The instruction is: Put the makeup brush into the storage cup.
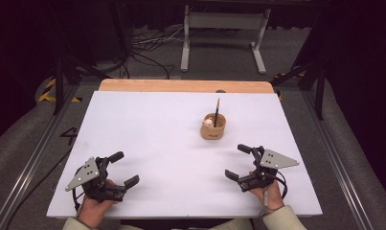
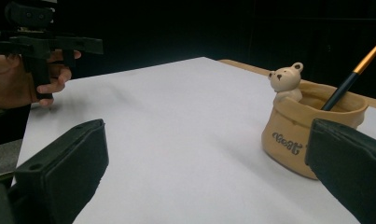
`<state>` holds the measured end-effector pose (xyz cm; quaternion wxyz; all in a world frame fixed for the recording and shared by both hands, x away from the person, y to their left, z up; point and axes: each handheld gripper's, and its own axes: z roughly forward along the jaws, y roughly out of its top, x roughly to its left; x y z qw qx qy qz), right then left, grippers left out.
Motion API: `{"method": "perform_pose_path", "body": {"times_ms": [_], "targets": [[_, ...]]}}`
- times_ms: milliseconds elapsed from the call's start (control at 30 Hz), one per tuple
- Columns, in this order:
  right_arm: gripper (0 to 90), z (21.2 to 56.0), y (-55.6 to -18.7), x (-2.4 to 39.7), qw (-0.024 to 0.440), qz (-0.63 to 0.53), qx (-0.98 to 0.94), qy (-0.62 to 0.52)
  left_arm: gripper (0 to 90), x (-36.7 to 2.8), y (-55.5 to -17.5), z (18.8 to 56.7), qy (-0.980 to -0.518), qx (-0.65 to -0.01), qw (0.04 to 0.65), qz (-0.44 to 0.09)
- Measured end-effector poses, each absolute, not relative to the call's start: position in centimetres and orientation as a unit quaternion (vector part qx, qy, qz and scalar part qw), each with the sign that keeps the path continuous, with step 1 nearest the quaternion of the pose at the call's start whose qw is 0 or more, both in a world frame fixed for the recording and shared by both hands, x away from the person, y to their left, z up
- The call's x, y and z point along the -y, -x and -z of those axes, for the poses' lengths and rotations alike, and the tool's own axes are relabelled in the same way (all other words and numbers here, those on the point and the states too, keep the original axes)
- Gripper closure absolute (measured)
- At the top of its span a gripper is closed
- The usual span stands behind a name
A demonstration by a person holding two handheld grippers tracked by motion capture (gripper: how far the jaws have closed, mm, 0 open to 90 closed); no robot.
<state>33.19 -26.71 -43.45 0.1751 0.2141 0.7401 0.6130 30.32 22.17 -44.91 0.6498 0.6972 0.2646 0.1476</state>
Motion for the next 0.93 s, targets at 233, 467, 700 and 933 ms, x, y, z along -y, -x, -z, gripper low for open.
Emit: {"method": "perform_pose_path", "body": {"times_ms": [233, 467, 700, 933], "targets": [[0.0, 44.2, -32.6, 25.9, 0.183, -0.6, -0.751, -0.205, 0.1, -22.1, -30.3, 44.9, -0.698, -0.259, 0.65, -0.149], [0.0, 44.6, -32.8, 25.7, 0.18, -0.598, -0.751, -0.214, 0.1, -22.0, -30.3, 44.9, -0.696, -0.26, 0.654, -0.142], [0.0, 44.6, -32.8, 25.8, 0.18, -0.599, -0.75, -0.215, 0.1, -22.0, -30.4, 45.0, -0.694, -0.259, 0.658, -0.135], [0.0, 44.6, -32.8, 25.7, 0.18, -0.599, -0.751, -0.214, 0.3, -22.1, -30.4, 45.0, -0.691, -0.259, 0.661, -0.135]]}}
